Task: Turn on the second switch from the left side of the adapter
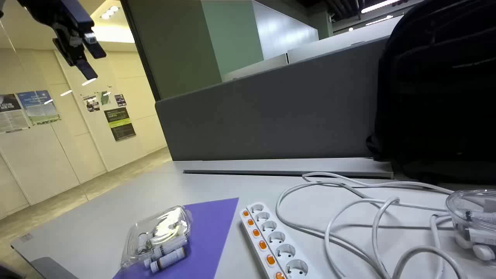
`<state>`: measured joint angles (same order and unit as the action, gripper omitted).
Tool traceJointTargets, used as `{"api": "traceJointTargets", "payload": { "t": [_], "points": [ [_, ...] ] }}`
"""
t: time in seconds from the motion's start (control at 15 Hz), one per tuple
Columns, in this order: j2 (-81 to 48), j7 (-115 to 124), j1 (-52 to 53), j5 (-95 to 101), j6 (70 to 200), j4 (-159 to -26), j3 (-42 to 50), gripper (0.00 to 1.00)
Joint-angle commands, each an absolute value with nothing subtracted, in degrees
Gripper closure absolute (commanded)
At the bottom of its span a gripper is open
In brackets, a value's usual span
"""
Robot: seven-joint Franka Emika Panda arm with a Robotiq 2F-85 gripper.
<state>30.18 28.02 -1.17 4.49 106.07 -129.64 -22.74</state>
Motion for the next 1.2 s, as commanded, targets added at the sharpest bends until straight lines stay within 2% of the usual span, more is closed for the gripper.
{"api": "traceJointTargets", "payload": {
  "t": [0.0, 0.73, 1.13],
  "points": [
    [29.68, 28.99, 1.09, 5.62, 106.0, -129.53, -20.96, 0.0],
    [29.76, 28.98, 1.09, 5.62, 106.06, -129.53, -20.96, 0.0],
    [28.58, 36.57, -1.19, 7.27, 118.65, -133.27, -20.59, 0.0]
  ]
}}
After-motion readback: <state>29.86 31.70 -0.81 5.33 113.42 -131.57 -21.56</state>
